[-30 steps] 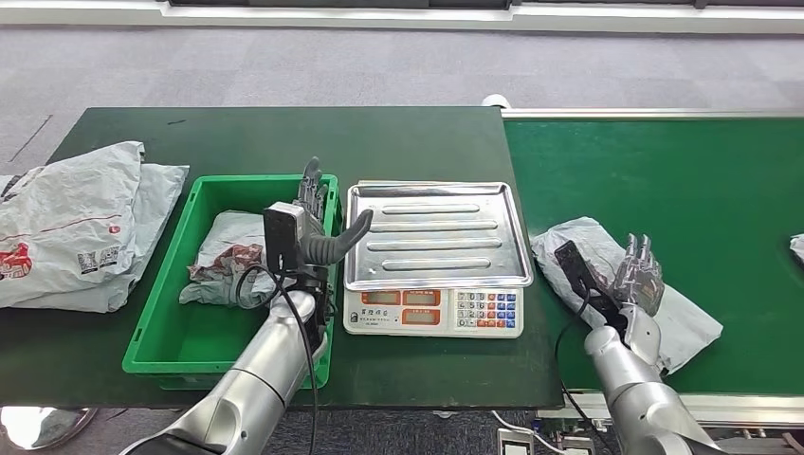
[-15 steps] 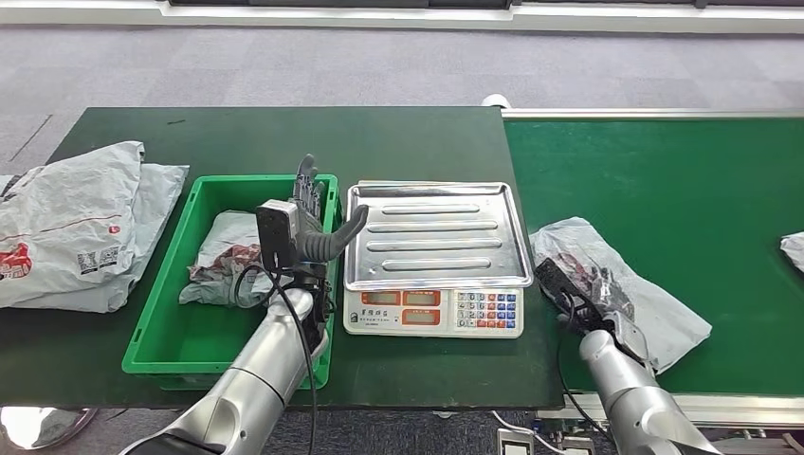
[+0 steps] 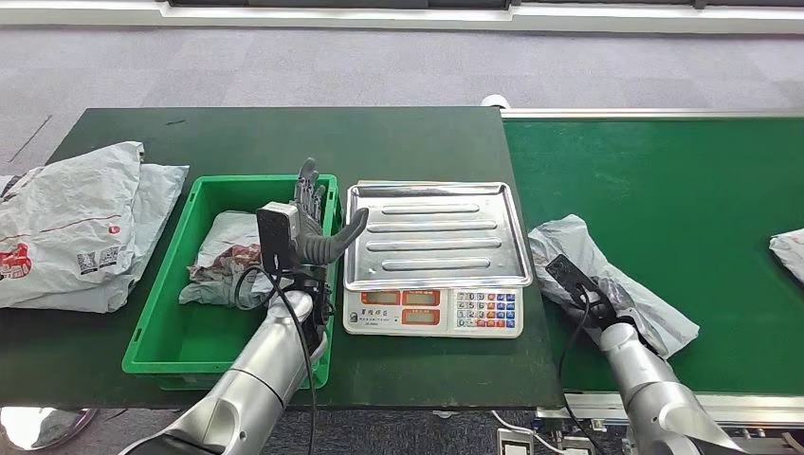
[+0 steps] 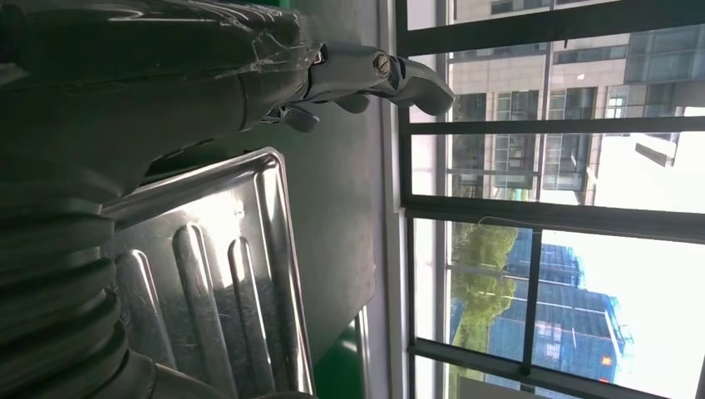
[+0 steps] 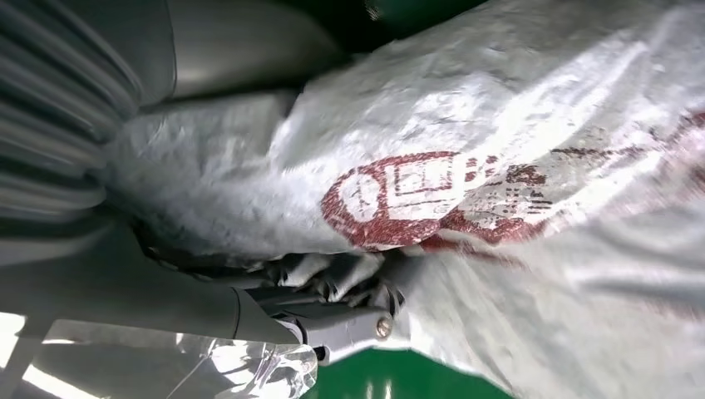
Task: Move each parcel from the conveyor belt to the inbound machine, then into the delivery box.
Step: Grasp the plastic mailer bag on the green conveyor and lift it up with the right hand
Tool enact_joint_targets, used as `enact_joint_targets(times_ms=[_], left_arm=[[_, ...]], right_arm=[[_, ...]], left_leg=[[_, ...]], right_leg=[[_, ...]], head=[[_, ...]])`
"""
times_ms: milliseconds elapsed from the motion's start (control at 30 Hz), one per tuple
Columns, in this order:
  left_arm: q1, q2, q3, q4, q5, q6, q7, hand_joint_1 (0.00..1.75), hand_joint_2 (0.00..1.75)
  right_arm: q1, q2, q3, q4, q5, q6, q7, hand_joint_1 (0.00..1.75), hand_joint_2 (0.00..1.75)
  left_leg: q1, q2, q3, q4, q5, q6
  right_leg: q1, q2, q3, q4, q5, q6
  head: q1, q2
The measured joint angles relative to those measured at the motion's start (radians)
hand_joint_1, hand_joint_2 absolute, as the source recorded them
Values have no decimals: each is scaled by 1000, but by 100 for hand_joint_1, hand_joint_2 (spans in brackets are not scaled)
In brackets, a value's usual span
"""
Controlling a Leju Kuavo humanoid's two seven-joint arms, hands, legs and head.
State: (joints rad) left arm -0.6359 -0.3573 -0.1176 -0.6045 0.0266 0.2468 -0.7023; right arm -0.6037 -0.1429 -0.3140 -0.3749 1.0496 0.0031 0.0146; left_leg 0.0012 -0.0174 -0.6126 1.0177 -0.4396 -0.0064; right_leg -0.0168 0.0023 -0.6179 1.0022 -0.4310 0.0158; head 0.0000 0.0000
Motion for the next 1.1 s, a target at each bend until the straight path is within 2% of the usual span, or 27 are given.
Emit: enact_joint_targets(times_ms=[233,333,433,533,633,733,900,1100], left_arm=[[-13,0,-5,38,-10,23,0,0,175],[-18,0,-5,49,-13,35,0,0,175],[-21,0,-5,55,-21,53,0,0,175],[-21,1,-5,57,-27,70,0,0,175],[-21,1,-8,57,-34,86,0,0,175],[-21,1,-12,58,-39,97,0,0,175],[-21,0,-26,62,-42,99,0,0,175],[-21,-2,-28,64,-41,98,0,0,175]], right_arm=[[-13,1,11,-5,-8,-49,-5,175,175],[-12,1,21,-11,-10,-107,-10,175,175],[-12,1,30,-34,-28,-219,-44,175,175],[4,0,35,-98,-73,-395,-110,175,175],[60,-1,52,-243,-142,-563,-171,175,175],[131,-3,87,-407,-195,-660,-207,175,175],[189,-4,136,-584,-213,-700,-227,175,175],[208,2,159,-668,-164,-698,-233,175,175]], left_leg=[[0,-1,0,0,0,0],[0,-1,0,0,0,0],[0,0,0,0,0,0],[0,-1,1,0,0,0],[0,-1,1,0,0,0],[0,-1,1,0,0,0],[0,0,2,0,0,0],[0,0,2,0,0,0]], right_leg=[[0,0,0,0,0,0],[0,0,0,0,0,0],[0,0,0,0,0,0],[0,-1,0,0,0,0],[0,-1,1,0,0,0],[0,-1,1,0,0,0],[0,0,1,0,0,0],[0,0,2,0,0,0]], head=[[0,0],[0,0],[0,0],[0,0],[0,0],[0,0],[0,0],[0,0]])
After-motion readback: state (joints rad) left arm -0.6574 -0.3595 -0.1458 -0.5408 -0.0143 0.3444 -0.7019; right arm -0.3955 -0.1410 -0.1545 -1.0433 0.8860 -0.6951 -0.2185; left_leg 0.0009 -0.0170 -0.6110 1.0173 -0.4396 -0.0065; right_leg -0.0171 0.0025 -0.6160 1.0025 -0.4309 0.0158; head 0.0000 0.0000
